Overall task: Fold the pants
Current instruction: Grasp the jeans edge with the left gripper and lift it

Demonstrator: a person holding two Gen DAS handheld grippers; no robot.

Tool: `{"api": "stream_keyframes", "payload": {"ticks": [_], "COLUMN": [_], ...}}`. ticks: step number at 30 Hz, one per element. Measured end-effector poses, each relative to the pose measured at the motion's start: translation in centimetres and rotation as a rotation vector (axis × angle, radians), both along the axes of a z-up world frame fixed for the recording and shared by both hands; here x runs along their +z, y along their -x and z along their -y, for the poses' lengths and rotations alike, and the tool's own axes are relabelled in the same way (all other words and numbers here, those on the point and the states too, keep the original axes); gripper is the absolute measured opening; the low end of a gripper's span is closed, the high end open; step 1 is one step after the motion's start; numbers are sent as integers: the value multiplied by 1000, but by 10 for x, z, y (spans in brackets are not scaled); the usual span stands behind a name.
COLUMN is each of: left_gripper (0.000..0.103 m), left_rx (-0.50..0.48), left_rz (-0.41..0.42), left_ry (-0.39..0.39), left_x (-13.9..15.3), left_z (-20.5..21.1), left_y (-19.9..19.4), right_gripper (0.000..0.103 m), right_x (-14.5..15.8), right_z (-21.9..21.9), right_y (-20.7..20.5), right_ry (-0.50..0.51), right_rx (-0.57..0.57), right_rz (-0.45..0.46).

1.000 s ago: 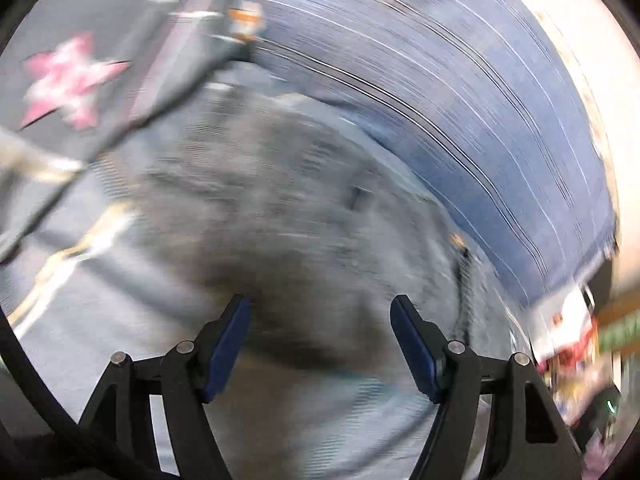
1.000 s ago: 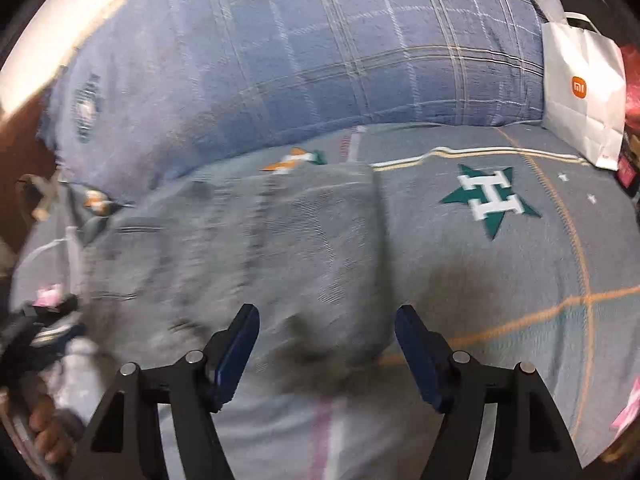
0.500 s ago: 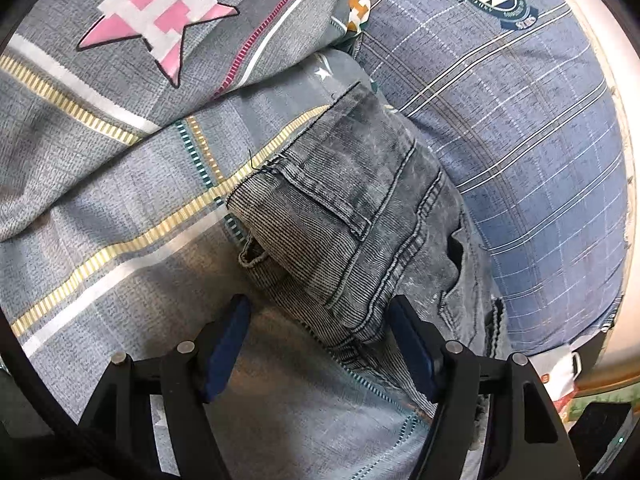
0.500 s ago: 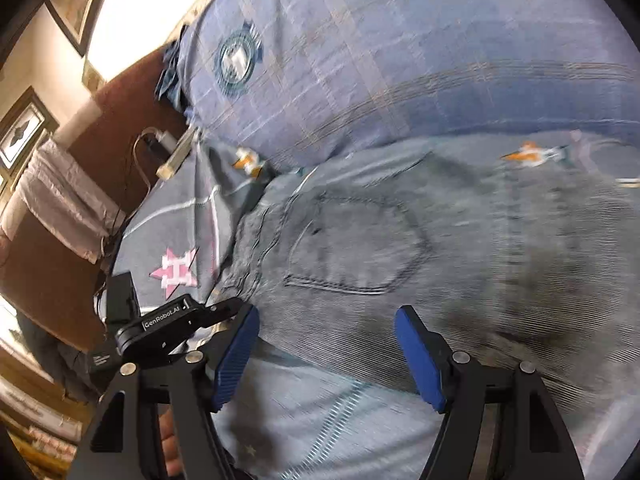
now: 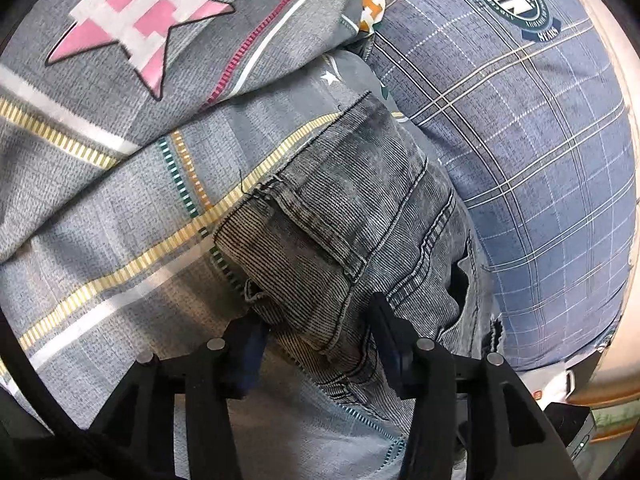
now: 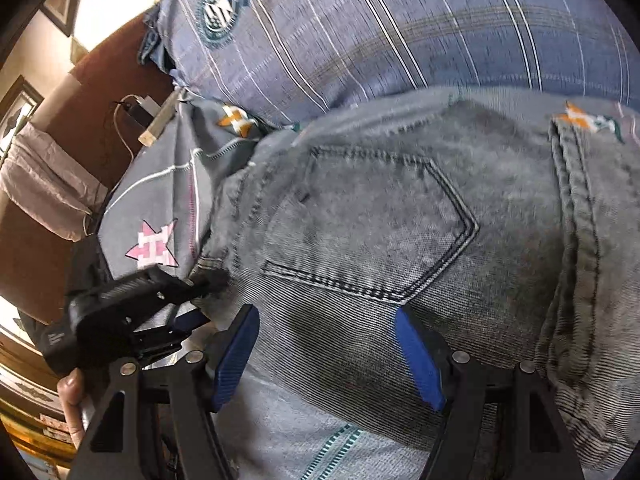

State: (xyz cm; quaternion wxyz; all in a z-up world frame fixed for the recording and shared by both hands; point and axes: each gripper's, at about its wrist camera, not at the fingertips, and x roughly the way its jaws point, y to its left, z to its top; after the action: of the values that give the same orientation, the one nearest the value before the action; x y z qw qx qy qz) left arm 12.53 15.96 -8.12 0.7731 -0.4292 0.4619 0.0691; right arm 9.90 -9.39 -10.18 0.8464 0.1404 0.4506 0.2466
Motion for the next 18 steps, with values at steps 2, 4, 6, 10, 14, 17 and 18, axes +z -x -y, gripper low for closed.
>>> {"api": "stream_keyframes", "payload": {"ticks": [2, 4, 6, 10, 14, 17, 18], "left_gripper": [25, 19, 19, 26, 17, 14, 14], "left_rx": [-3, 3, 12, 11, 24, -7, -29], "left_rz": [4, 51, 103, 161, 70, 156, 202], "left_ry": [-59, -65, -92, -98, -121, -232, -290], "left_x": [6, 15, 25, 35, 21, 50, 65], "left_z": [5, 6, 10, 14, 11, 29, 40], "left_y": [-2, -2, 0, -9, -29, -23, -16], "right_gripper": [73, 73, 73, 72, 71, 71, 71], "right_x": [-5, -5, -6, -8, -10, -1, 4], "right_z": [1, 1, 2, 6, 14, 21, 24], "right_y": [1, 5, 8, 6, 3, 5, 6], "right_ry": [-7, 3, 0, -31, -74, -122, -140], "right_rx": [3, 20, 32, 50, 62, 74, 80], "right_rz": [-3, 17, 28, 7, -18, -37, -38]}}
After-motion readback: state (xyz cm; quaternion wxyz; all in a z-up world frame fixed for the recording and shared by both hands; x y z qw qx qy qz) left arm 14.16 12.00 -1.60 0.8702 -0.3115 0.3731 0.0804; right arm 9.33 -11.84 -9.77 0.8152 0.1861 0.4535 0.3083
